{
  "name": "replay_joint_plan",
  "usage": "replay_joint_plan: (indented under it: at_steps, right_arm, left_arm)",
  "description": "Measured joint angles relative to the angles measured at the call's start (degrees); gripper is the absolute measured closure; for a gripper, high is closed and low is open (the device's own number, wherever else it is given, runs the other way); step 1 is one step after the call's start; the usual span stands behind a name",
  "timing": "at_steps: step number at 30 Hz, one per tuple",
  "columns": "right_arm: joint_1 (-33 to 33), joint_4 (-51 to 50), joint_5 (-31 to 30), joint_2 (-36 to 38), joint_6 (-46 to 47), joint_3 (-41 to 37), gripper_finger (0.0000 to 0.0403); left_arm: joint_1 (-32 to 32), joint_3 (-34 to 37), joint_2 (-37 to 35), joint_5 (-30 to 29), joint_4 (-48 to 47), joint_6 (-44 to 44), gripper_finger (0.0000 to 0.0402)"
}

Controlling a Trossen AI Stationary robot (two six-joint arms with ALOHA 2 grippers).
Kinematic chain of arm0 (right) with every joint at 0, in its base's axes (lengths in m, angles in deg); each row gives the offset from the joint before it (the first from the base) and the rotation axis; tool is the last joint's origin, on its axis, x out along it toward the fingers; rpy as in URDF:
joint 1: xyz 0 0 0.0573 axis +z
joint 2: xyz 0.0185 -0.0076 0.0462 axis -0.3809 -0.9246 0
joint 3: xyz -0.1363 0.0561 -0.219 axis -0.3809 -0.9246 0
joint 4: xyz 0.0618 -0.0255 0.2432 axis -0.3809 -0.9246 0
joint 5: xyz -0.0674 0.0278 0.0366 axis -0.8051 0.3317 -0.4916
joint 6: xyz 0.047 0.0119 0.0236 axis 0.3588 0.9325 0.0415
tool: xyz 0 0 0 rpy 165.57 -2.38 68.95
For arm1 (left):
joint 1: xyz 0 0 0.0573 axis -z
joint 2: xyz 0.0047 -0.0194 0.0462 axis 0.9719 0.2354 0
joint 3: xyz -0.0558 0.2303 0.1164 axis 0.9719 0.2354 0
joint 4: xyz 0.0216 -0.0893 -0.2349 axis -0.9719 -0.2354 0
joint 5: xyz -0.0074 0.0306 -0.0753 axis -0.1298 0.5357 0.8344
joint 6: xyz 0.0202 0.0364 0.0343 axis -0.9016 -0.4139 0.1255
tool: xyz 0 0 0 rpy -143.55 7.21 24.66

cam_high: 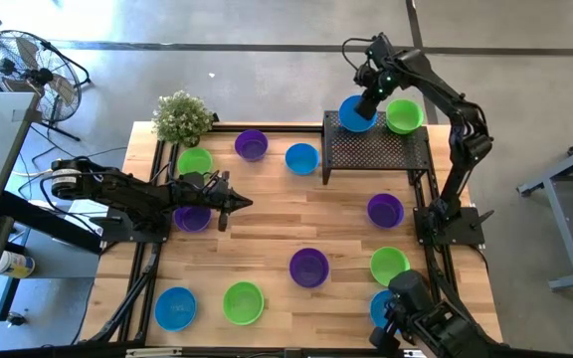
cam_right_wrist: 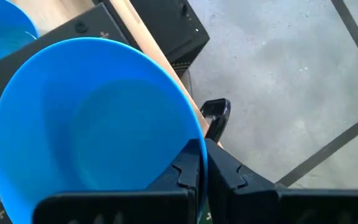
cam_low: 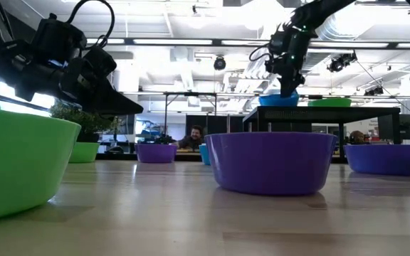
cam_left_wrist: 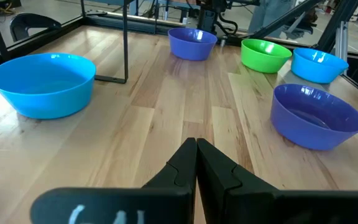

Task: Pick & Place Mini bowls
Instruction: Put the blue bowl on the shelf

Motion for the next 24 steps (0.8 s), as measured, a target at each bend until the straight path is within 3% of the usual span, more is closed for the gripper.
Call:
replay_joint_plan:
  at_steps: [24]
  right_arm:
    - [0.0, 2.3, 0.5, -1.0, 6.7, 0.1, 0.0394]
  left_arm:
    - [0.0, 0.0, 0.0, 0.0, 0.0, 0.0, 0.0397]
